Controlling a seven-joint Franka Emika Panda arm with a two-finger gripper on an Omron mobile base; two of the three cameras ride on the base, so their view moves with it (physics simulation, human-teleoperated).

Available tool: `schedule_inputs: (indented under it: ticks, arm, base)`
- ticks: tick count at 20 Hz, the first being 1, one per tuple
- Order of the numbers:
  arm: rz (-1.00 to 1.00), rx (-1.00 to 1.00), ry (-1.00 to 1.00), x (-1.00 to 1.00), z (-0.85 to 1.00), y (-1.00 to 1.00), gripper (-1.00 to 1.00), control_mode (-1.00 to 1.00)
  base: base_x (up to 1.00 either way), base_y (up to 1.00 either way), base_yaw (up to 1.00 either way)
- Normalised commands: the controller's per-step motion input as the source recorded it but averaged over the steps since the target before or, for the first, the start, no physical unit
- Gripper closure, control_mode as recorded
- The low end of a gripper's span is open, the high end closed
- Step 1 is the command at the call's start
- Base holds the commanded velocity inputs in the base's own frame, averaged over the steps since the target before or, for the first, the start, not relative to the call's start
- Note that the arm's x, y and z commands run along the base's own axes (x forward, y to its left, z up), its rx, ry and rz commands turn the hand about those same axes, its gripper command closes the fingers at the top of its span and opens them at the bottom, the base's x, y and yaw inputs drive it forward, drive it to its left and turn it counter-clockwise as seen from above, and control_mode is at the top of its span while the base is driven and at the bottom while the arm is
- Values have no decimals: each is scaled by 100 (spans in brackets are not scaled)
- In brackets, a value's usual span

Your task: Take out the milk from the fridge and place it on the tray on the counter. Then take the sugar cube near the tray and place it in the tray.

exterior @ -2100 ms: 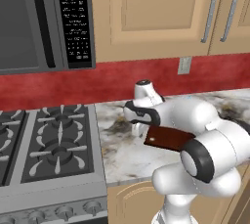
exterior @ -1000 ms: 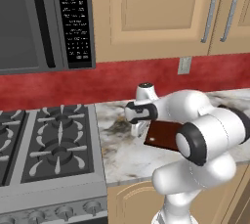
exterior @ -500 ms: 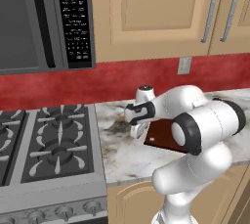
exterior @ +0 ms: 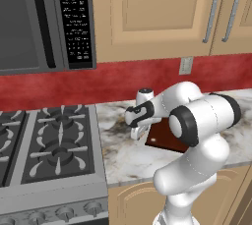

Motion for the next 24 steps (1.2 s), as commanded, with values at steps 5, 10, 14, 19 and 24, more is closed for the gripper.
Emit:
schedule_inputs:
  ticks: [5,10,14,19,24]
  arm:
    - [0,0,0,12,-5,0,-100,-100]
    - [0,0,0,8,-3,2,-100,-100]
    - [0,0,0,11,-13,11,100,-100]
    - [0,0,-2,1,-1,2,100,-100]
    - [0,0,0,-2,0,0,100,-100]
  base:
    - [0,0,0]
    - [0,0,0]
    - [0,0,0]
    - [0,0,0]
    - [0,0,0]
